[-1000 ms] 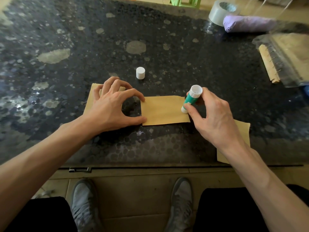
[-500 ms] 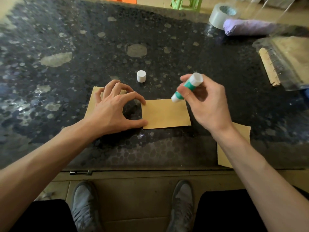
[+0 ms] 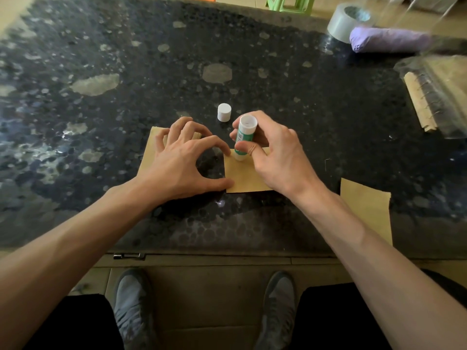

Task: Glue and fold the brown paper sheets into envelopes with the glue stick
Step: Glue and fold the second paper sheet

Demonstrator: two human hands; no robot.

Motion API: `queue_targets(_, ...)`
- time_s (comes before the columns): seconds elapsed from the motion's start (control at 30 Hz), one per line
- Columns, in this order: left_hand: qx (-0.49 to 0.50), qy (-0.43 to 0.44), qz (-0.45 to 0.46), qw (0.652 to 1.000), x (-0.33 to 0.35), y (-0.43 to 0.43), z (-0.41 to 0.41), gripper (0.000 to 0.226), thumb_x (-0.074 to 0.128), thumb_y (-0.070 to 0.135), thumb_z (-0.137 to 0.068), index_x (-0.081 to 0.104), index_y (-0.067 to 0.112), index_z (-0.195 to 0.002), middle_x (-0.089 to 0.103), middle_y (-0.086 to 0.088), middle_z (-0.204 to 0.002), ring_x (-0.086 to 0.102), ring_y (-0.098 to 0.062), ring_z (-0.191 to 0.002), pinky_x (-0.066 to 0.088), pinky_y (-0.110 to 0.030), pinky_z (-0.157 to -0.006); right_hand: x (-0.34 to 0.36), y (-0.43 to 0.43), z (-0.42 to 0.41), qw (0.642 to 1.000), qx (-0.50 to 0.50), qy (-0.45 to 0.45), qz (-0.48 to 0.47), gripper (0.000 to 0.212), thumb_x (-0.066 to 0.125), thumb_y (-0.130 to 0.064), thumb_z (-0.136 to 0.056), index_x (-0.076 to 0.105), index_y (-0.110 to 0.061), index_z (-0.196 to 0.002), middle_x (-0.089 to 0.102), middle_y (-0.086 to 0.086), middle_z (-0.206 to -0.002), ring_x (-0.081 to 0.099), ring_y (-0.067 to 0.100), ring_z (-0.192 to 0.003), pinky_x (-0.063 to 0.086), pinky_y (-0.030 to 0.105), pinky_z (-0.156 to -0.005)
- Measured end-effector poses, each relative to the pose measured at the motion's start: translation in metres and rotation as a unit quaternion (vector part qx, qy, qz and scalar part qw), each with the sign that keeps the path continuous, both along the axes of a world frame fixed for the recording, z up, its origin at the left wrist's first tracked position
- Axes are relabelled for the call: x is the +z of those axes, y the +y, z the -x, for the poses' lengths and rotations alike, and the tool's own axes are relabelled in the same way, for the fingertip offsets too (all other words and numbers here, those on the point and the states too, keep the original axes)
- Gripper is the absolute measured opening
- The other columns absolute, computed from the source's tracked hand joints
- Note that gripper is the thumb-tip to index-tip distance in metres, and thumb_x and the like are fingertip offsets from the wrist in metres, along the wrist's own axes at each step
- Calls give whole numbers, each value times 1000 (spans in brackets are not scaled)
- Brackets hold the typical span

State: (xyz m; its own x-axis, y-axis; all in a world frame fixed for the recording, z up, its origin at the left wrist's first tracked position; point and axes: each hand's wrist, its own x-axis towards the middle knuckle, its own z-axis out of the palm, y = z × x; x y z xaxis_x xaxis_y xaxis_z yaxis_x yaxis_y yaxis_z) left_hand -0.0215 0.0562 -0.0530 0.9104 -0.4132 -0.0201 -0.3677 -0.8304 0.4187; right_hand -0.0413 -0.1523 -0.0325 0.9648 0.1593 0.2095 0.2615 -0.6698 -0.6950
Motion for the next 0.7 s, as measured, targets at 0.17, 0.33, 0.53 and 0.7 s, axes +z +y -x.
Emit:
queue_targets(0.17,1,-1,5,1000,1,-1,1,61,72,78,-67,60,53,-122,40,13,-137,11,-19,-153,9,-51,-120,0,3,1,999,-3,-32,41,28,74,-29,-97,62,-19,-121,74,-10,-108,71,9,-102,58,36,-90)
queue_targets(0.33,2,1,4,1000,1,0,1,61,73,77,-68,59,53,-122,40,13,-137,11,-19,-153,8,-51,-120,-3,5,1,996,-56,-68,34,42,81,-49,-86,65,-21,-113,75,-10,-105,71,4,-96,59,25,-87)
queue_targets(0.53,-1,-4,9,1000,0,0,1,59,73,77,-67,60,54,-120,39,15,-134,11,-19,-153,8,-50,-120,-2,1,-1,999,-29,-35,26,31,77,-33,-94,65,-20,-119,74,-9,-104,70,6,-98,57,29,-90)
queue_targets(0.7,2,-15,6,1000,-2,1,1,60,72,78,-66,60,55,-120,39,17,-132,13,-18,-152,10,-49,-119,-2,-4,1,999,-22,-20,15,22,72,-22,-97,64,-16,-117,72,-11,-103,70,7,-99,56,32,-92)
